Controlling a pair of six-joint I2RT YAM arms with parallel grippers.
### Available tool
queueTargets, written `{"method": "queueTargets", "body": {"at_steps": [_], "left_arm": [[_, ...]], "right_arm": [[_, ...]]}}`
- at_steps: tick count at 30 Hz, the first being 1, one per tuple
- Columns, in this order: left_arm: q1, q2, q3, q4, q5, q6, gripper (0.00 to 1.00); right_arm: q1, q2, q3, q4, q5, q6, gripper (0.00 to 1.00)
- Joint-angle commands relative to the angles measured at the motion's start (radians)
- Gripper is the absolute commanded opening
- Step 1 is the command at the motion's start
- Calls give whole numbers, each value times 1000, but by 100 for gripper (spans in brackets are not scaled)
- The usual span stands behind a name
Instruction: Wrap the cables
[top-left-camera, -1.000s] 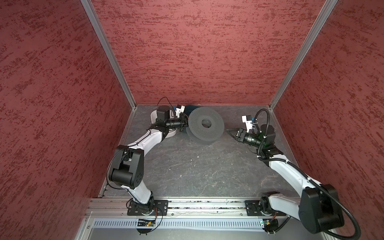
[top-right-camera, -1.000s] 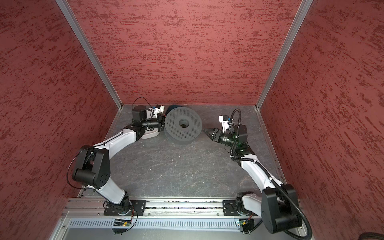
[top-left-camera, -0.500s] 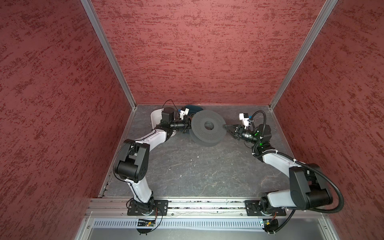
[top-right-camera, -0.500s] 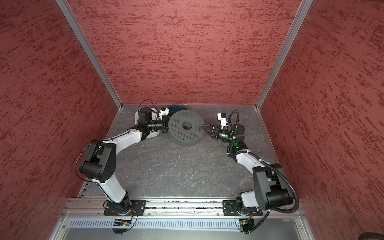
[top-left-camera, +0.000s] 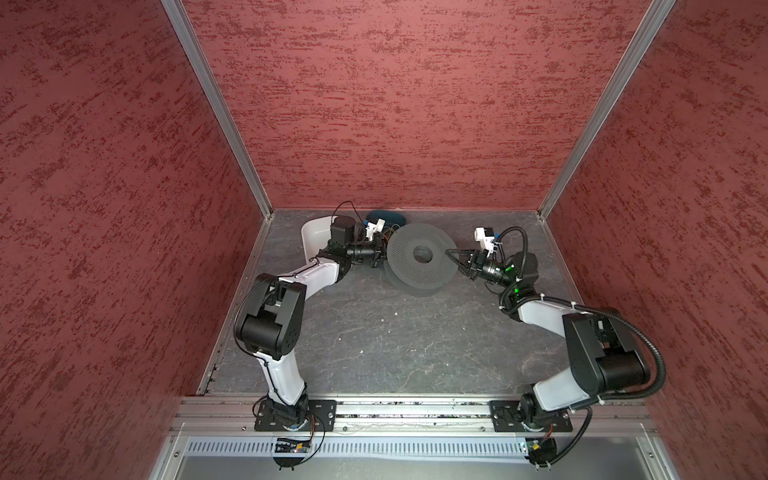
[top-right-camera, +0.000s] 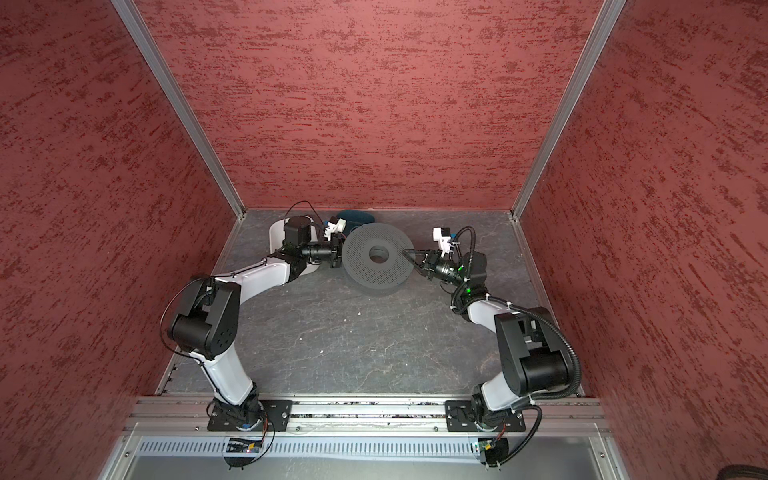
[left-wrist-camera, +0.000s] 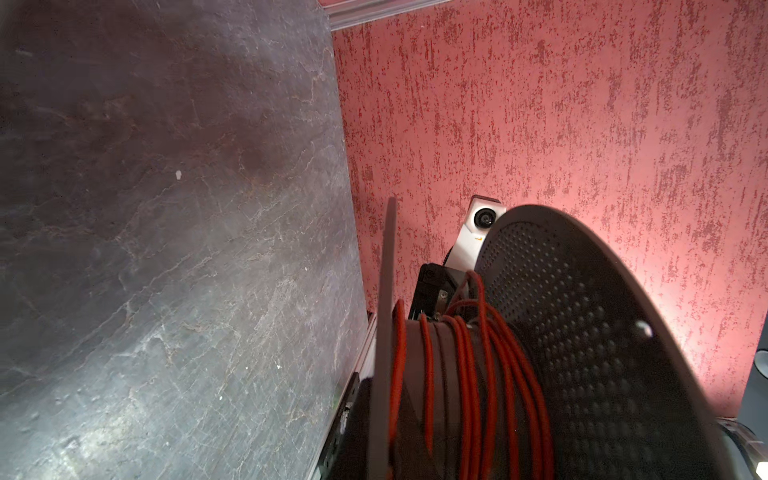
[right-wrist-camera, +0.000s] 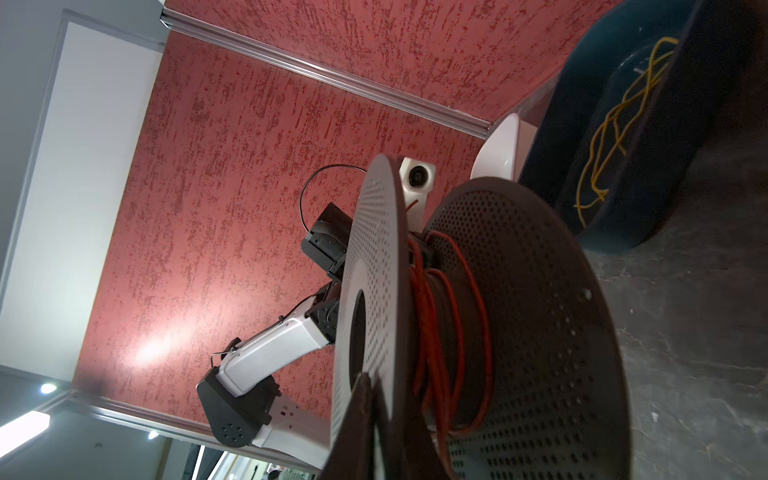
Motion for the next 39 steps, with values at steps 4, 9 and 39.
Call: {"method": "queueTargets", "body": {"at_steps": [4, 9, 39], "left_arm": [[-12, 9, 37, 77, 56, -46, 0], [9, 0, 31, 108, 78, -83, 0], [-12, 26, 69, 59, 90, -56, 0]], "right_arm": [[1, 11, 2, 89, -18, 0, 21], [0, -37, 10, -90, -13, -115, 47], [0, 14, 36, -3, -46, -31, 57]]}}
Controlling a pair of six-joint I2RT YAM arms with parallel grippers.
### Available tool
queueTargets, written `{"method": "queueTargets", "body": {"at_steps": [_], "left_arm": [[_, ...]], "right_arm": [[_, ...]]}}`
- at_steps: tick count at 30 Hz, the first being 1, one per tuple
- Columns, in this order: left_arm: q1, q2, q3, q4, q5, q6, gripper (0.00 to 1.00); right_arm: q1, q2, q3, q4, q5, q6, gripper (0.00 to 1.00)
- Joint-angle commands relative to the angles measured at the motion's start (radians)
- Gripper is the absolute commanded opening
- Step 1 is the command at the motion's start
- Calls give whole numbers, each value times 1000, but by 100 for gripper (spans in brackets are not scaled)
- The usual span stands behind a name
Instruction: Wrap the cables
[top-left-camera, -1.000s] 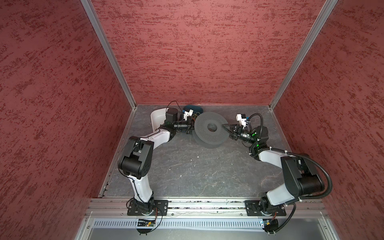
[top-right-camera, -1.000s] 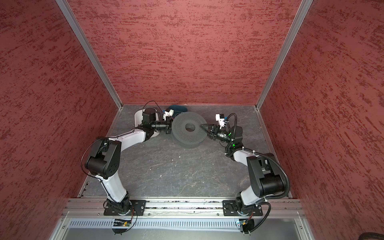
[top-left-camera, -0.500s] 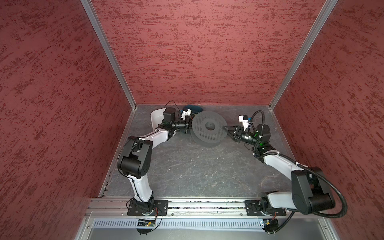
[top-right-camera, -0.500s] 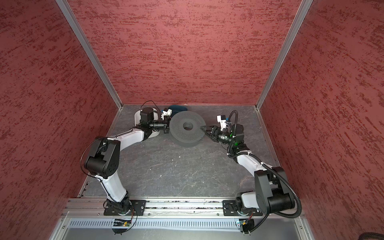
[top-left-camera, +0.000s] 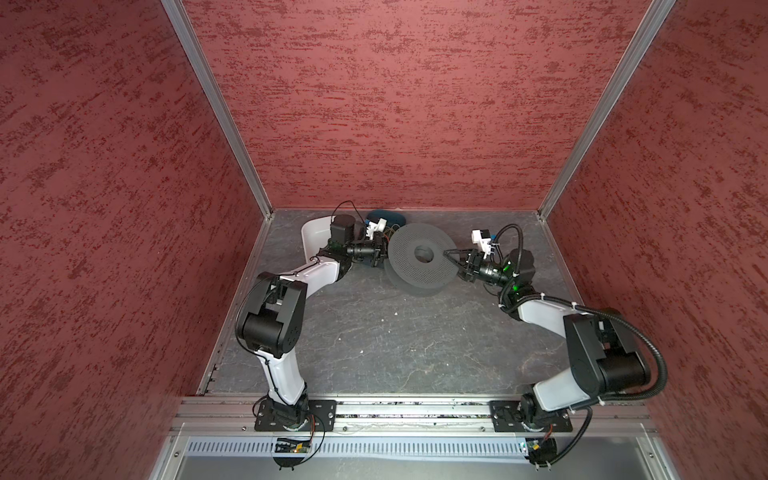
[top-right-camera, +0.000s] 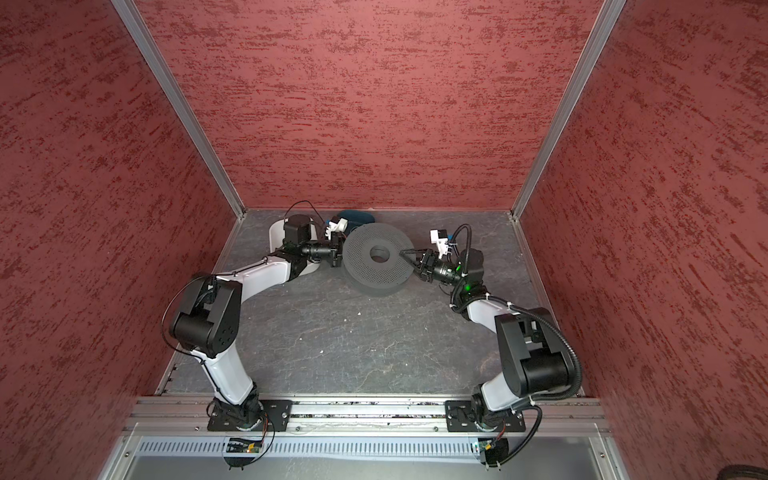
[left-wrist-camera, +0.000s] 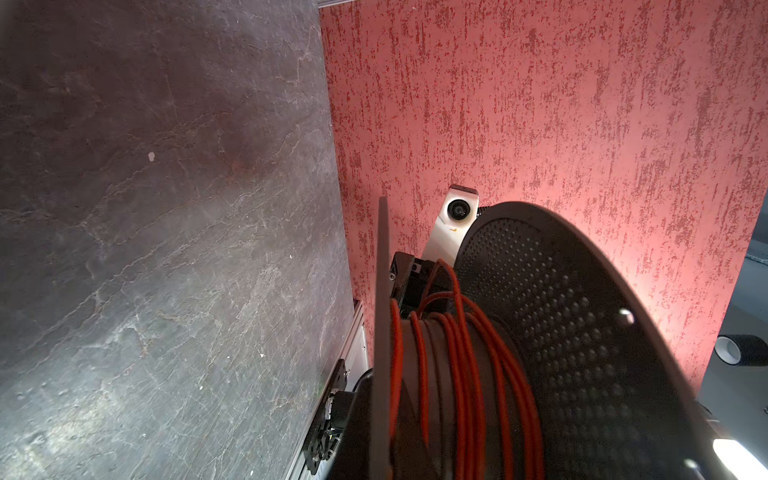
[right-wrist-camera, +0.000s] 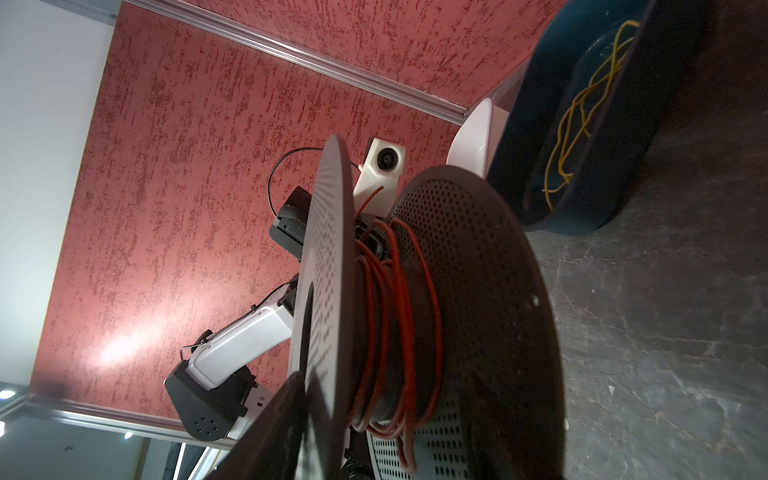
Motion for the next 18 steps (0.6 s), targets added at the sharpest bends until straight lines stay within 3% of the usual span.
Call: {"method": "queueTargets", "body": {"at_steps": [1, 6, 10, 15, 18], "left_arm": [[-17, 13, 52, 38, 35, 2, 0], [-26, 25, 67, 27, 32, 7, 0], [-33, 33, 75, 3, 27, 26, 0], [-33, 32, 75, -6, 27, 33, 0], [-31, 27, 74, -37, 25, 56, 0]], "right_arm": [[1, 16, 20, 125, -29, 66, 57], [2, 14, 17, 114, -25, 59, 45], [1, 15, 14, 112, -25, 58, 21], [1, 24, 10, 109, -20, 56, 14], [0, 29, 6, 111, -12, 63, 3]]}}
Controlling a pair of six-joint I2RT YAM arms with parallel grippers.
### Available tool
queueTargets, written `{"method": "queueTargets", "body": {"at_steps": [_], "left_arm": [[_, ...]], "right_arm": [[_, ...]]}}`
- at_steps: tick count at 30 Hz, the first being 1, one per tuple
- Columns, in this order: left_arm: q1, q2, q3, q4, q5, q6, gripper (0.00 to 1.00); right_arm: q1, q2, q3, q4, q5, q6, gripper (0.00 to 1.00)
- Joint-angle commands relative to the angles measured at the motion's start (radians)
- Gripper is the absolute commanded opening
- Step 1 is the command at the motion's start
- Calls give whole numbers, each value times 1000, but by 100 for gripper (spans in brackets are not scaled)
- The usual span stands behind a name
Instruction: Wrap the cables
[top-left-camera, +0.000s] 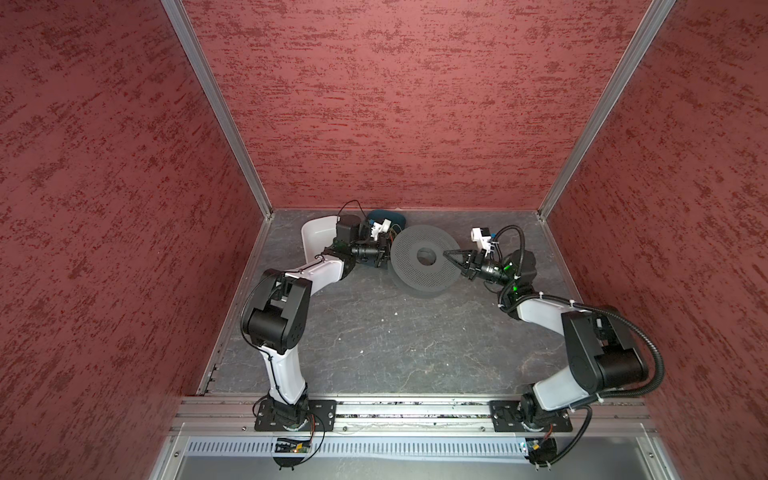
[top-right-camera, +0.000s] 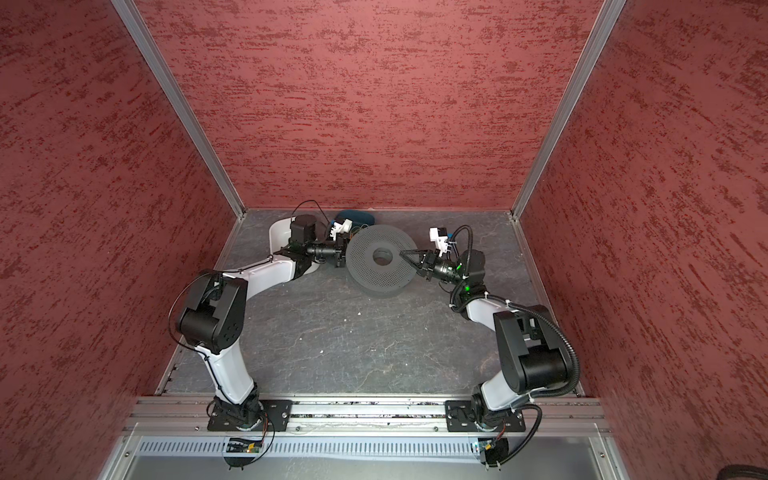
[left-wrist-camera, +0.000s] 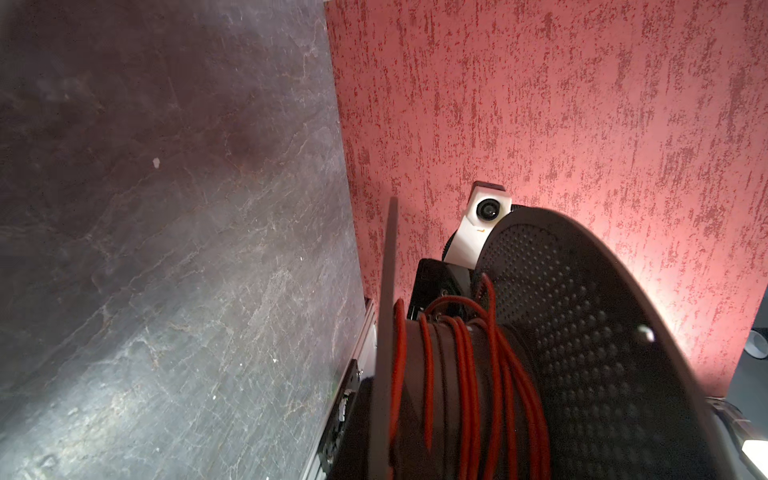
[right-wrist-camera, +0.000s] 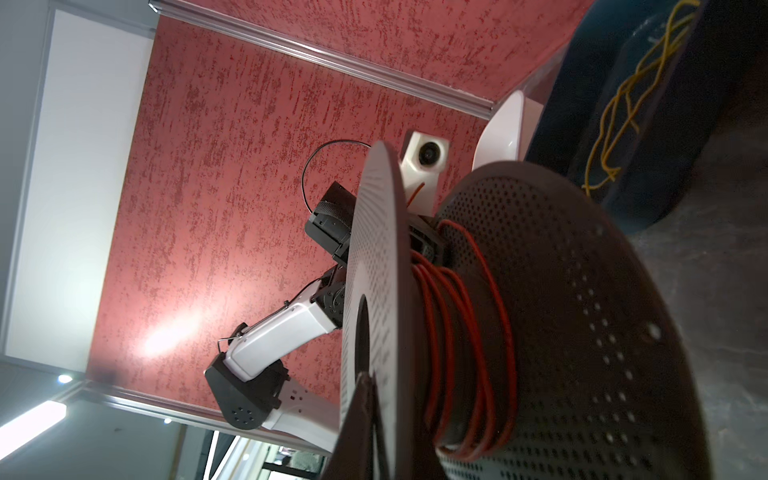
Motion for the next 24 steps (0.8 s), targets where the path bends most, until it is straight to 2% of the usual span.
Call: {"method": "queueTargets", "body": {"at_steps": [1, 4, 8, 18, 24], "left_arm": [[-7, -8, 42, -4, 38, -7, 0], [-3, -7, 29, -14, 36, -1, 0], [8, -7, 3, -12, 32, 5, 8], [18, 2, -46, -6, 38, 17, 22], [30, 2, -62, -47, 35, 53, 28]], "right_arm": [[0, 17, 4, 9, 14, -38, 0], [0, 22, 3, 13, 28, -20, 0], [-1, 35, -3, 60, 39, 26, 0], [-8, 128, -13, 354, 33, 259, 0], [-21, 127, -31, 367, 33, 276, 0]]}}
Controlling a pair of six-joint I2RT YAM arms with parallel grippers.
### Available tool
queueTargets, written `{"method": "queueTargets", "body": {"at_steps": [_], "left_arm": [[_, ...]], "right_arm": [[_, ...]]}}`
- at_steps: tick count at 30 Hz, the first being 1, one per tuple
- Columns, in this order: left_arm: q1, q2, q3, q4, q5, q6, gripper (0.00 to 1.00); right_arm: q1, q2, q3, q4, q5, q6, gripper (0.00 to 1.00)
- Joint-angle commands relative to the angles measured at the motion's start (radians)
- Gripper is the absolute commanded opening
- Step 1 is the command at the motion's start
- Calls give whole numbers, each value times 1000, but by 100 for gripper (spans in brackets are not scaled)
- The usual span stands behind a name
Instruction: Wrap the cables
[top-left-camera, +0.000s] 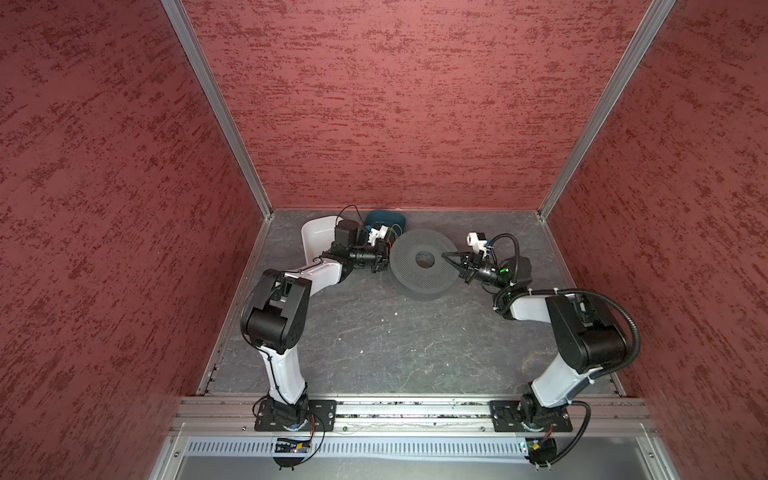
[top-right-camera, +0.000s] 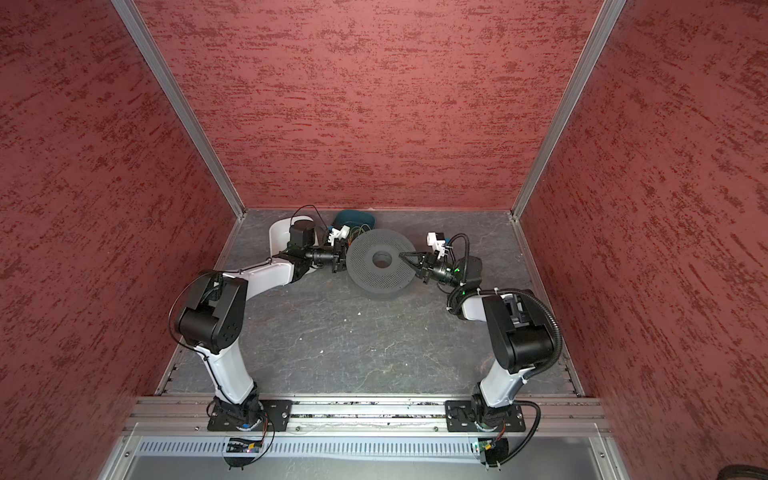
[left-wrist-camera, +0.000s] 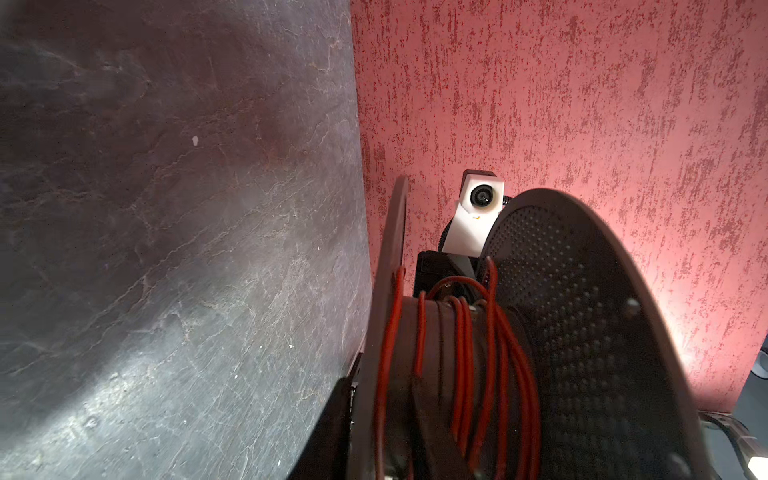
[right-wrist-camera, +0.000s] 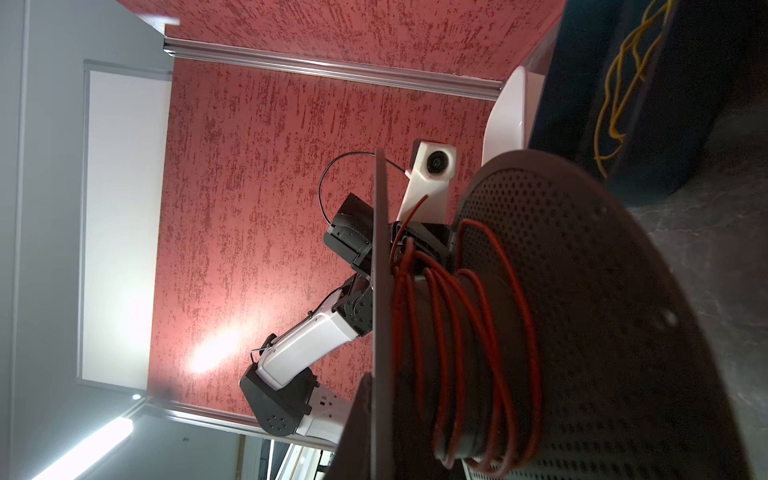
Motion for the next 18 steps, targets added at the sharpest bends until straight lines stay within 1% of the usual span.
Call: {"method": "queueTargets", "body": {"at_steps": [1, 4, 8, 13, 18], "left_arm": [[12, 2, -13, -26, 37, 32, 29], [12, 2, -26, -27, 32, 40, 34], [13, 8, -39, -13, 31, 37, 38], [19, 13, -41, -45, 29, 59, 41], [20, 25, -39, -87, 21, 88, 42]], "right_arm": [[-21, -15, -12, 100, 30, 33, 0], [-31, -26, -20, 99, 32, 35, 0], [-38, -24, -29, 110, 35, 46, 0], [-51, -11, -44, 175, 24, 89, 0], [-59, -10, -68, 184, 14, 93, 0]]}}
